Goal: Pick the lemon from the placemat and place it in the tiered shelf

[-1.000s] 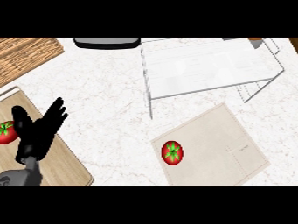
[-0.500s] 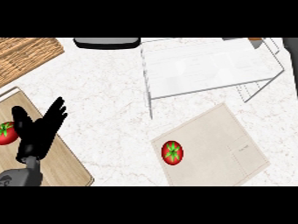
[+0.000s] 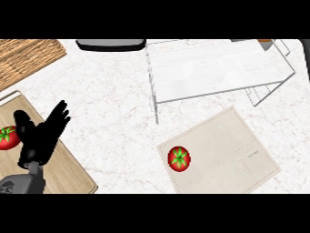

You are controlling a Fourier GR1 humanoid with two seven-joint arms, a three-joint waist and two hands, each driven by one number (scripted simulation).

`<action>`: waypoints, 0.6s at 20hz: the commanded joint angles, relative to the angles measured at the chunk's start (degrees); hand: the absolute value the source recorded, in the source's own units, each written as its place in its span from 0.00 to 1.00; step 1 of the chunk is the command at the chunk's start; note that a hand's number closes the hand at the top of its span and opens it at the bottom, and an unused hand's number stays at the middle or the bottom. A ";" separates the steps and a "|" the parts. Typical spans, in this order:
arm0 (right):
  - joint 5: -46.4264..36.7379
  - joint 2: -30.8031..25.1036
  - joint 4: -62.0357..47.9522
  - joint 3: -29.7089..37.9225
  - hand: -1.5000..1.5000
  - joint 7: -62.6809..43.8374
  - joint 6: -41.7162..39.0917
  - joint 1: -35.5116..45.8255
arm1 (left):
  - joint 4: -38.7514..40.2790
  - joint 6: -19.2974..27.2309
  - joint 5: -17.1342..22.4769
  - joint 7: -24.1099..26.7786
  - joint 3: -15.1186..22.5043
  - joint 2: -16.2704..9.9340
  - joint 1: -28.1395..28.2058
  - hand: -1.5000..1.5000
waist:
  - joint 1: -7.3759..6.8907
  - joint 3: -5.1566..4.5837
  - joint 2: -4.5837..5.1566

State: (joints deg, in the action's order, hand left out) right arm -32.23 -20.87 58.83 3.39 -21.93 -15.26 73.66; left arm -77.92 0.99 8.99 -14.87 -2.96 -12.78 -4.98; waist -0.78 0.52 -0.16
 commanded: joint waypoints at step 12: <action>9.32 3.15 -3.14 13.84 0.00 -4.66 9.46 3.29 | 3.81 1.10 -1.46 -1.15 0.03 1.91 -0.08 0.50 | 0.70 -0.56 0.33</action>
State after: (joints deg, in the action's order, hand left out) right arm -26.27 -18.66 55.65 13.52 -25.70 -7.93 75.87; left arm -79.45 1.05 8.77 -16.90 -3.18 -12.26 -4.28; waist -0.62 0.39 -0.13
